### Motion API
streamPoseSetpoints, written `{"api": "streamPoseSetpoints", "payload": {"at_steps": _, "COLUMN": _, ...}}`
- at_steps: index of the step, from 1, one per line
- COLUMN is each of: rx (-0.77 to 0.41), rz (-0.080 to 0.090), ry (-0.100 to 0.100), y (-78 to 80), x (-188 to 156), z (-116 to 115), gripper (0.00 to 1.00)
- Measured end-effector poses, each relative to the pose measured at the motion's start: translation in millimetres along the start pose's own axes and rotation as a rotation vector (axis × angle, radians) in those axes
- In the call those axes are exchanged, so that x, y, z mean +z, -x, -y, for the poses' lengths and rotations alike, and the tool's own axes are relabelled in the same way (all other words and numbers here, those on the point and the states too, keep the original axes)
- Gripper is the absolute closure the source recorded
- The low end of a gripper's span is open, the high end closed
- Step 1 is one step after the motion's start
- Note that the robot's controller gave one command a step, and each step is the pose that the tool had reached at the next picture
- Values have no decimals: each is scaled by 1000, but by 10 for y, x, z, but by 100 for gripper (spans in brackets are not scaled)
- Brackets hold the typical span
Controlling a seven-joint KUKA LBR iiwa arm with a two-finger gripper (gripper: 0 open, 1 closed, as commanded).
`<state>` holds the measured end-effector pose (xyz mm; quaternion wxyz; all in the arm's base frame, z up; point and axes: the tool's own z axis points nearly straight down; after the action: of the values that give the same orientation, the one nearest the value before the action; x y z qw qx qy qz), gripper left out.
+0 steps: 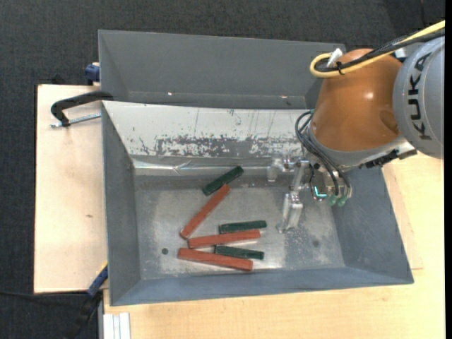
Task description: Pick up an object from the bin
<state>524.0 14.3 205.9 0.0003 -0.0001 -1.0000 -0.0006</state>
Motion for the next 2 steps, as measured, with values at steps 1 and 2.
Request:
{"api": "streamPoseSetpoints", "payload": {"at_steps": 1, "rx": 0, "rz": 2, "ry": 0, "y": 5, "x": -7, "z": 0, "gripper": 0}}
{"api": "streamPoseSetpoints", "payload": {"at_steps": 2, "rx": -45, "rz": 7, "ry": -1, "y": -25, "x": 593, "z": -87, "gripper": 0}}
